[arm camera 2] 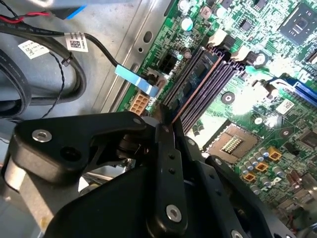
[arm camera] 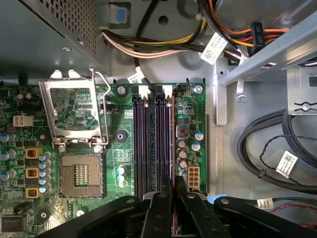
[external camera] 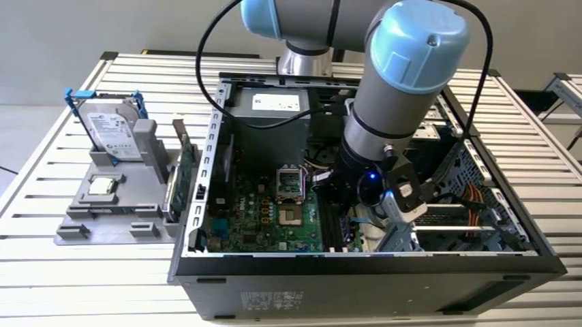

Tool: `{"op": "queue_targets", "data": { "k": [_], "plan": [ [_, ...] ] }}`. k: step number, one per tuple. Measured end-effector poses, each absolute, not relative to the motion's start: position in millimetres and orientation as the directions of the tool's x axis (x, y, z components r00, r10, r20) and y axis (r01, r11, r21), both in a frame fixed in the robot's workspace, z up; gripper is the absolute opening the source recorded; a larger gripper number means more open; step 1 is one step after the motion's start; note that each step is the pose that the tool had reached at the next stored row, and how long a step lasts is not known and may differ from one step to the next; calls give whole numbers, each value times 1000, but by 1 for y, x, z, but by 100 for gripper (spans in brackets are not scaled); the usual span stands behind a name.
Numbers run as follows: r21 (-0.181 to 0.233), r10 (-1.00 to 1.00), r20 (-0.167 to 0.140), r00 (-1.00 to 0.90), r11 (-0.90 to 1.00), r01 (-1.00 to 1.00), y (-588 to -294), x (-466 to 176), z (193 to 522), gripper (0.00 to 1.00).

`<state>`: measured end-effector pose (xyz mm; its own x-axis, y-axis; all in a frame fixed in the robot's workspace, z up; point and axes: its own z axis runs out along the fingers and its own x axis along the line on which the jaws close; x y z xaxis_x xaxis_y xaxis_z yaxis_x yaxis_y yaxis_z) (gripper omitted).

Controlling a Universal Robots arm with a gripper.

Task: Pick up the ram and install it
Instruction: 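Insert the ram into the slot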

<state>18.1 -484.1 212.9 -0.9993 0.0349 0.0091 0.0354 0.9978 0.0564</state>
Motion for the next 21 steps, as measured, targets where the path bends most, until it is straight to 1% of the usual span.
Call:
{"op": "queue_targets", "data": {
  "k": [21],
  "plan": [
    [56, 39, 9, -999, 998, 39, -484, 18, 207, 0]
  ]
}}
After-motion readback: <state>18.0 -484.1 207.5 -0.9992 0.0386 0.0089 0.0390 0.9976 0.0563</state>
